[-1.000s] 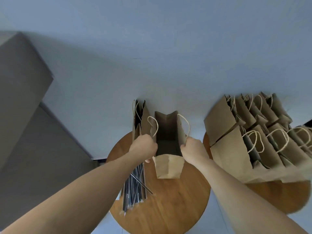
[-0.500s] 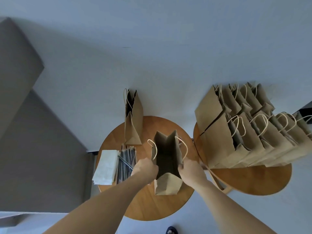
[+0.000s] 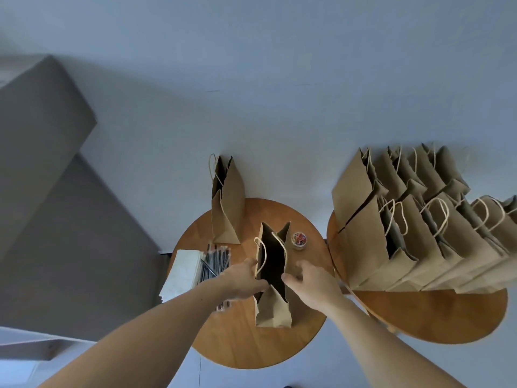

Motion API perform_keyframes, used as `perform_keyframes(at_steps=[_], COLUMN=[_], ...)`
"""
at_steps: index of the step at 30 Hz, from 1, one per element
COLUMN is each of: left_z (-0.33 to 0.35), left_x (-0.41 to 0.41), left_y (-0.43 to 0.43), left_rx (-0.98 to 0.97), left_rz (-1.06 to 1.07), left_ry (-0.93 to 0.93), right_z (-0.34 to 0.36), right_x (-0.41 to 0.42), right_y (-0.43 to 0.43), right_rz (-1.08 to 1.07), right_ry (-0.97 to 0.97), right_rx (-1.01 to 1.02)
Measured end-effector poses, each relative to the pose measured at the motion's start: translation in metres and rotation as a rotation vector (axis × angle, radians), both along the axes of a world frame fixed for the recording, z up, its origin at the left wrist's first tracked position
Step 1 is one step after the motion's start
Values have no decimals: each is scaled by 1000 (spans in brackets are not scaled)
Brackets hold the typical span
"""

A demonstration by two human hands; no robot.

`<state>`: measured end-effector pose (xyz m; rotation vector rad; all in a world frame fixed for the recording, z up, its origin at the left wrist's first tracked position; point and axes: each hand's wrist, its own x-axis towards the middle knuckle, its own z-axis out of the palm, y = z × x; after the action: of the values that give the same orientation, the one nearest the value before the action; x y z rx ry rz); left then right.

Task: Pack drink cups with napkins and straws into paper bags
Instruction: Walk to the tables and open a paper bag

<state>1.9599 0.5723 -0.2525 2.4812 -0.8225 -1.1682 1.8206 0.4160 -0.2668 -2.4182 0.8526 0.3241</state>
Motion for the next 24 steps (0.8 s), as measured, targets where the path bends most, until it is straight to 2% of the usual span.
perform_keyframes(at_steps=[4,9,17,24], left_z=[24,58,133,229], left_x=[17,36,70,106], left_y=[-1,-4,19,85], left_rx=[-17,2,-3,5], left_rz=[-23,-10,2,167], left_ry=[-35,-286,-572,-816], right_z=[20,58,132,213], right_x=[6,34,99,173], right_y=[-12,-21,-10,26], right_rz=[16,28,199,414], right_ry=[-71,-171,-194,-273], right_rx=[35,-67,-180,-268])
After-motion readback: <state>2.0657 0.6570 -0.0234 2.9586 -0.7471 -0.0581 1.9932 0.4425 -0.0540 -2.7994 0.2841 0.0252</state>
